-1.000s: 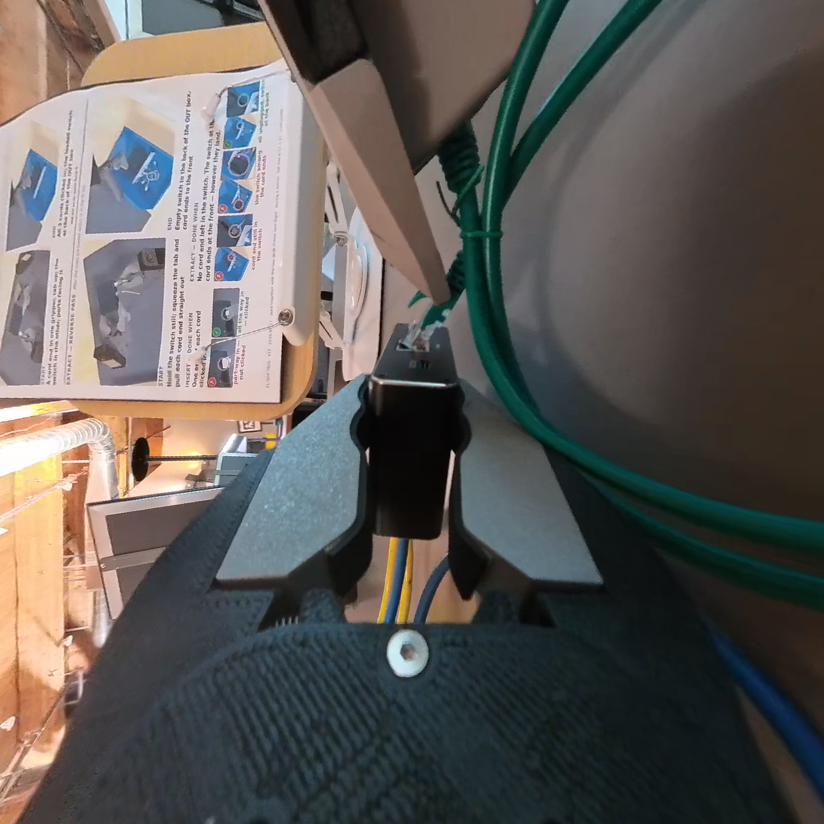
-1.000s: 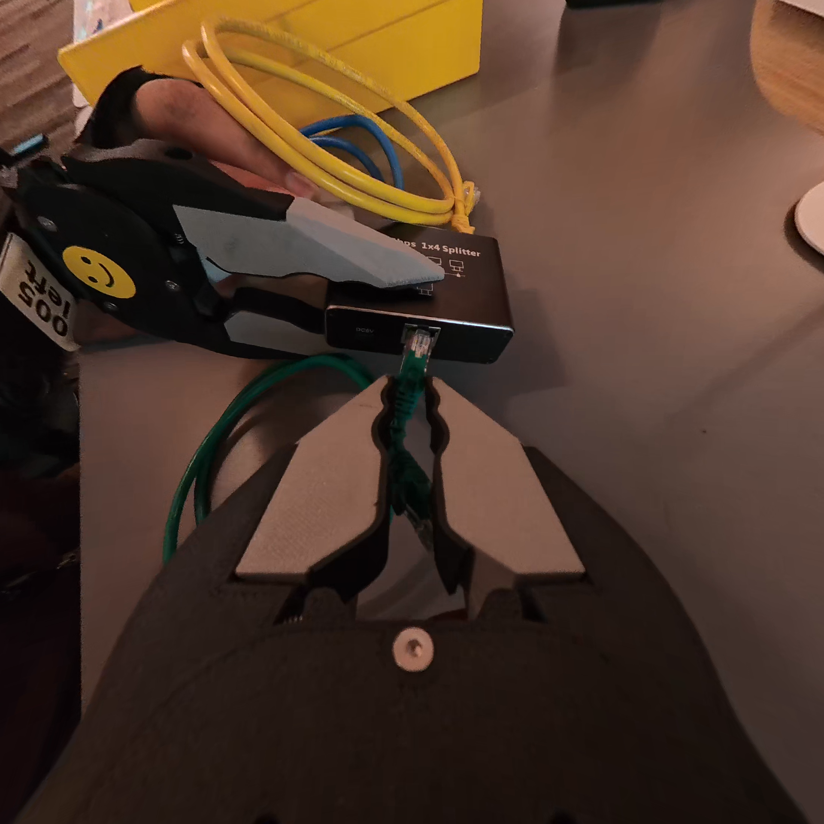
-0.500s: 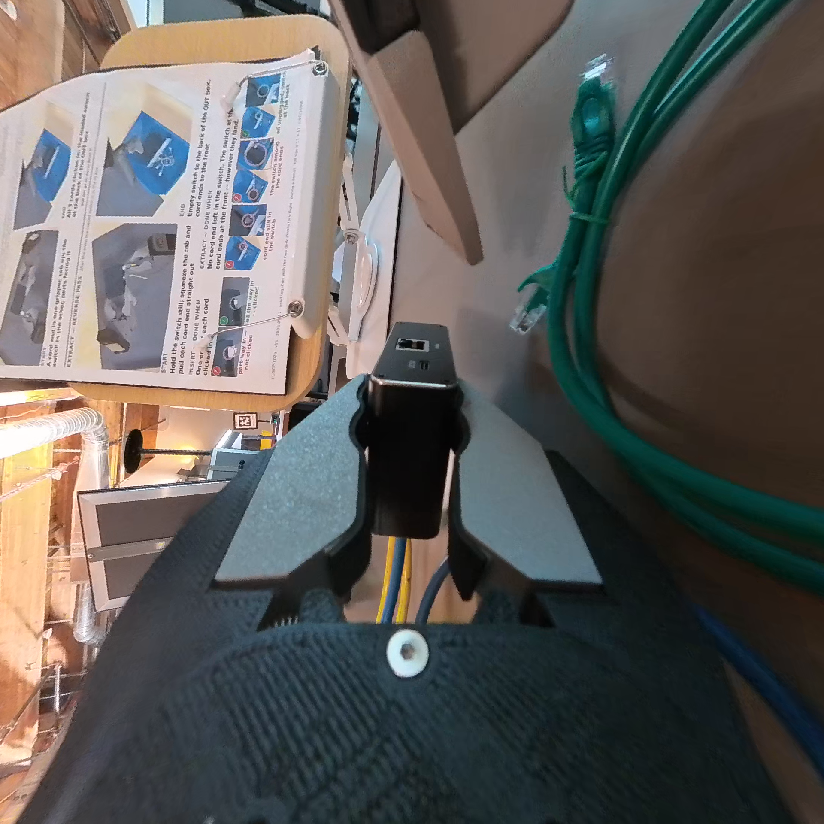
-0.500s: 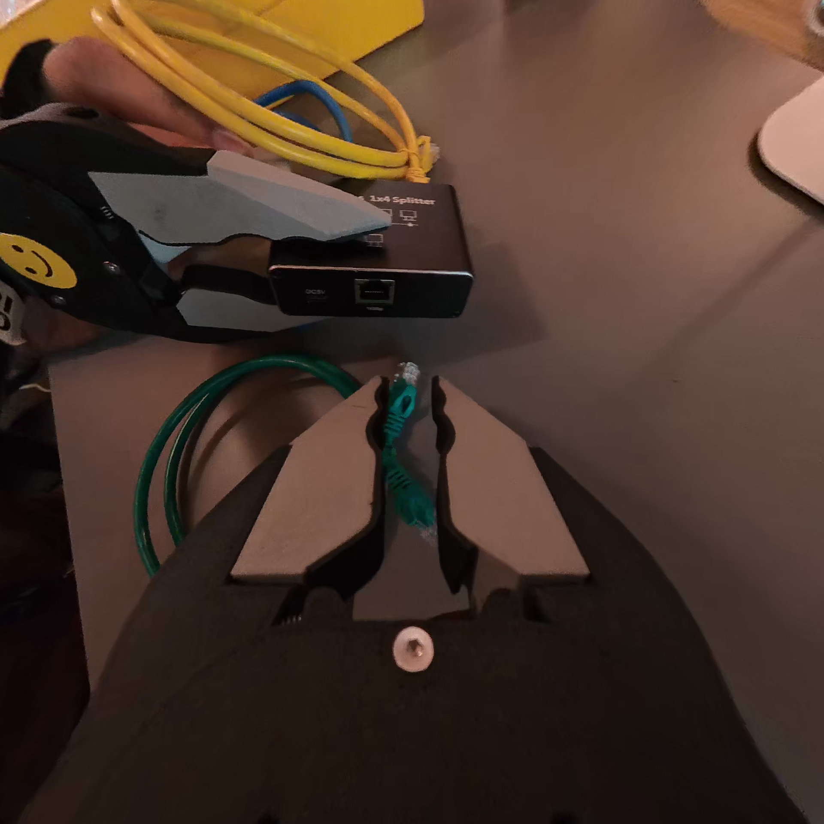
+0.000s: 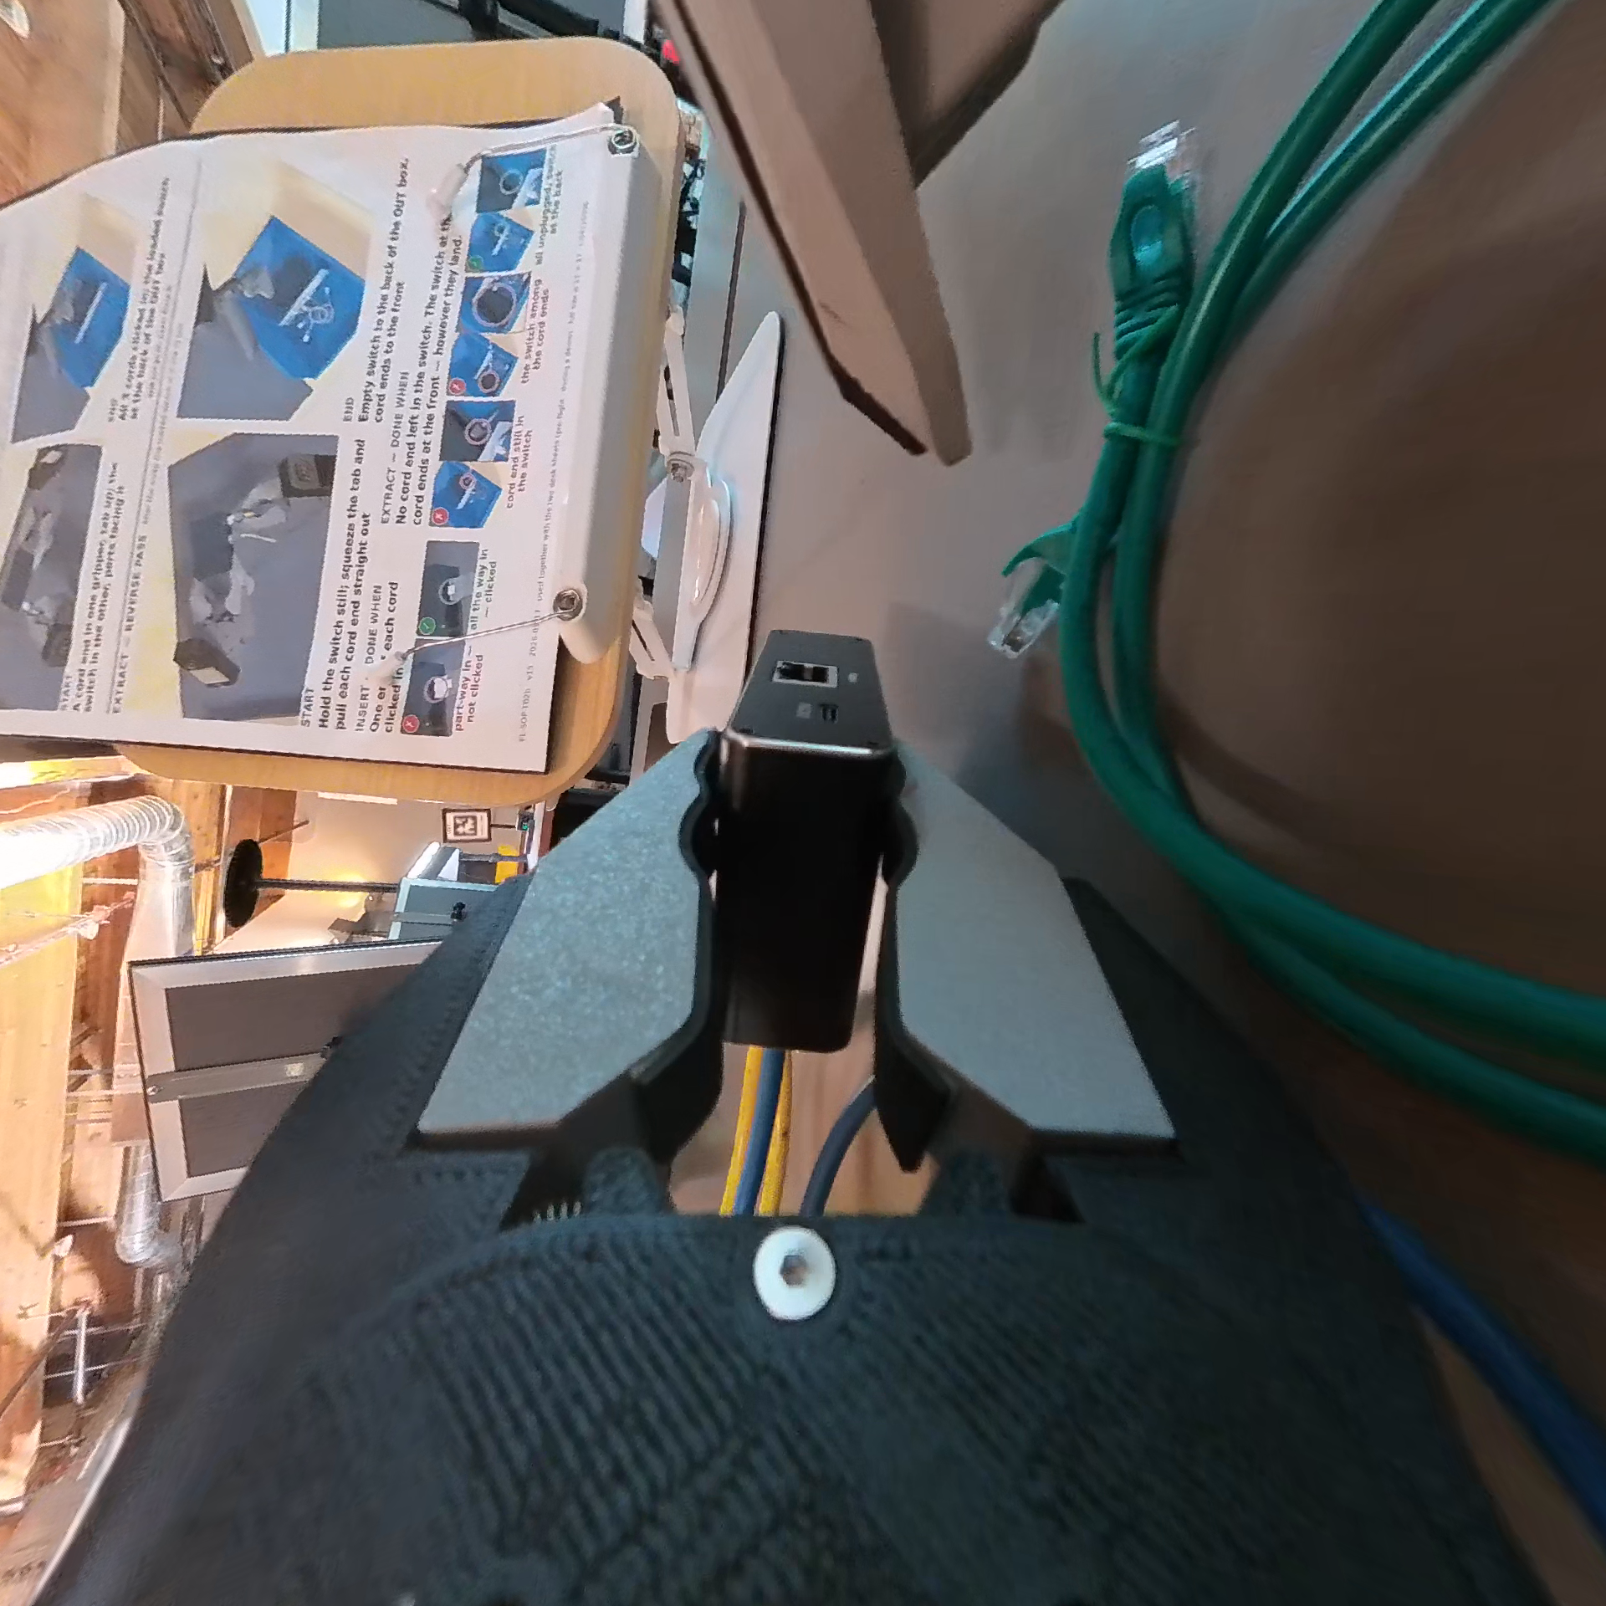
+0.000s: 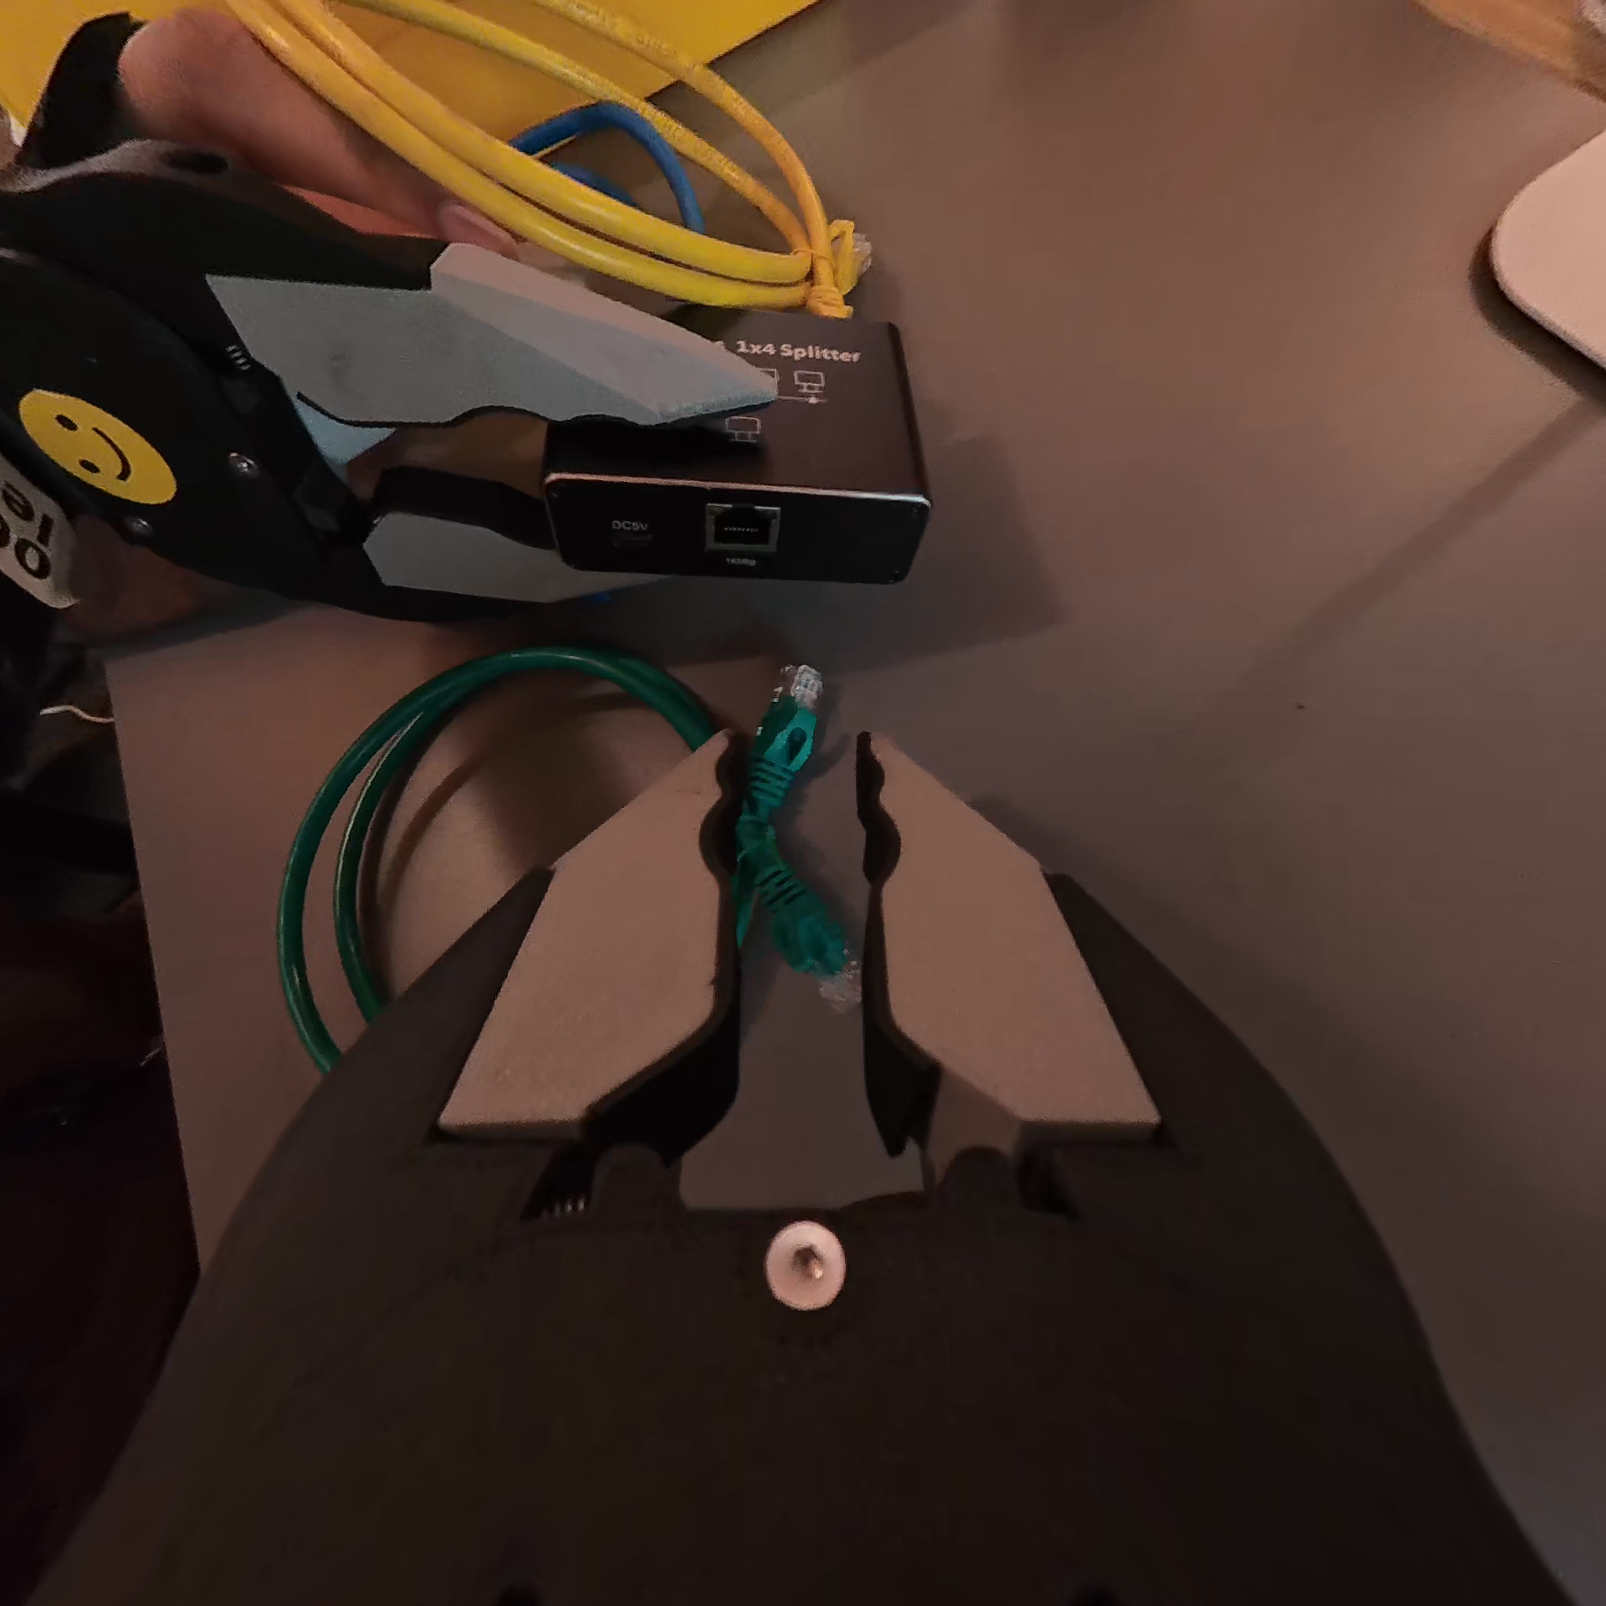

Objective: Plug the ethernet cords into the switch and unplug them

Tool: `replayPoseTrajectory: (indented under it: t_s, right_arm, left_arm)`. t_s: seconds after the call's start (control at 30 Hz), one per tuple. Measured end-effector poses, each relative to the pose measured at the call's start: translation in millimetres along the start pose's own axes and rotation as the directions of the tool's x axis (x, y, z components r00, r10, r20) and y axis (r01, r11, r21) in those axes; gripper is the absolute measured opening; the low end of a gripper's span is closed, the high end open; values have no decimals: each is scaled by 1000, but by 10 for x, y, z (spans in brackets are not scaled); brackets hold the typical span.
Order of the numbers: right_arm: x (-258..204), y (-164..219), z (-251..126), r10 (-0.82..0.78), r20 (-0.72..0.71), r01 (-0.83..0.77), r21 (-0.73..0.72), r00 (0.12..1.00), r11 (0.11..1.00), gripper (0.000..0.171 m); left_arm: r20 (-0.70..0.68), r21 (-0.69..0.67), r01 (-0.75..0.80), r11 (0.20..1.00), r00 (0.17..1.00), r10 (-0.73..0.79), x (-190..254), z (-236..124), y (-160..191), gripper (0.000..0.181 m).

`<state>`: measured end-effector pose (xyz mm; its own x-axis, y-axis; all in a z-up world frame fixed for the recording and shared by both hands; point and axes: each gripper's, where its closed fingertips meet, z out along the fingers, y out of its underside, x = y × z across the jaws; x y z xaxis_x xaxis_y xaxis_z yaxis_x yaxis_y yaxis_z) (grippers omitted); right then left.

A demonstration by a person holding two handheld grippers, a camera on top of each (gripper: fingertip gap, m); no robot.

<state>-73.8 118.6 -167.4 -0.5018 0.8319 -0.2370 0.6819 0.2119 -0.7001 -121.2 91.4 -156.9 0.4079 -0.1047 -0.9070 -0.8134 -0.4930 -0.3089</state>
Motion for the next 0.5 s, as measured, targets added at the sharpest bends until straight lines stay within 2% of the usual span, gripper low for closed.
replayPoseTrajectory:
  t_s: [0.3,0.37,0.43,0.5]
  right_arm:
    - [-185,249,242,-49,63,58,-148,997,987,31]
    - [-270,273,282,-91,97,106,-158,991,982,27]
    - [-447,358,257,-153,196,190,-187,969,964,18]
    - [-544,383,205,-241,234,284,-174,942,943,17]
  left_arm:
    - [-5,0,-8,1000,1000,8,22,12,-3,33]
    - [-6,-7,-9,1000,1000,9,24,16,11,34]
    - [-5,-4,-5,1000,1000,5,21,14,13,34]
    - [-3,-4,0,1000,1000,0,11,10,16,34]
